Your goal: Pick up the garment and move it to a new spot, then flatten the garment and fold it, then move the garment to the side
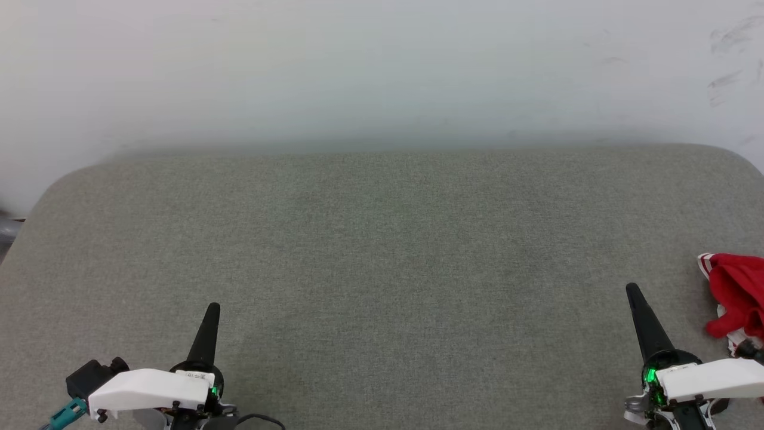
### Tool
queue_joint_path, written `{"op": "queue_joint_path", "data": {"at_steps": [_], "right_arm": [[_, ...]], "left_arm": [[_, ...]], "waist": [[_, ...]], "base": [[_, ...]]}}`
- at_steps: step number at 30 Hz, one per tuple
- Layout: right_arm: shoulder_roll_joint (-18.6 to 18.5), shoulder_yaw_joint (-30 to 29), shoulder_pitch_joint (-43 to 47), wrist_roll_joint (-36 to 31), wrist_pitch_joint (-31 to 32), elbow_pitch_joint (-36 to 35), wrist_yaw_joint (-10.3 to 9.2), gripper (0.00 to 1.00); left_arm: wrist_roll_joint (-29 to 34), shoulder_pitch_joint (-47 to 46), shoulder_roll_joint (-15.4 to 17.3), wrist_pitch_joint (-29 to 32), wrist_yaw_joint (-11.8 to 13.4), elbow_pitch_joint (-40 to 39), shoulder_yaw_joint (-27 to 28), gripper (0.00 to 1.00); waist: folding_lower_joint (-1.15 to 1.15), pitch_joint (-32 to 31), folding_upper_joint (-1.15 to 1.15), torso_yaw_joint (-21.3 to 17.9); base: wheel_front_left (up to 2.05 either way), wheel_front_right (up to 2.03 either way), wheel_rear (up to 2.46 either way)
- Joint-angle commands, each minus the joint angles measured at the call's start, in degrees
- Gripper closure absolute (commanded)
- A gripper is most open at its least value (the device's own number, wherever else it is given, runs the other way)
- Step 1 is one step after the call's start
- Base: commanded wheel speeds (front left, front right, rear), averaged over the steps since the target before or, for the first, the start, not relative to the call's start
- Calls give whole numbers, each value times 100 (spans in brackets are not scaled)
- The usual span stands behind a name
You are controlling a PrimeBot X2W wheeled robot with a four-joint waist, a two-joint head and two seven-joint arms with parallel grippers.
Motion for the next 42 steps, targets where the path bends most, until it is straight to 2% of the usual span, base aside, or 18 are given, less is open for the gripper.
{"op": "queue_joint_path", "data": {"at_steps": [1, 42], "right_arm": [[-32, -14, -139, 114, 18, -5, -1, 100], [20, -96, -500, 1934, 202, 534, -2, 100]], "left_arm": [[-91, -126, 3, 25, -27, -19, 32, 100], [-1879, -358, -89, 490, -122, 120, 227, 100]], "waist": [[0, 1, 0, 1], [-1, 77, 0, 59]], "base": [[0, 0, 0], [0, 0, 0]]}}
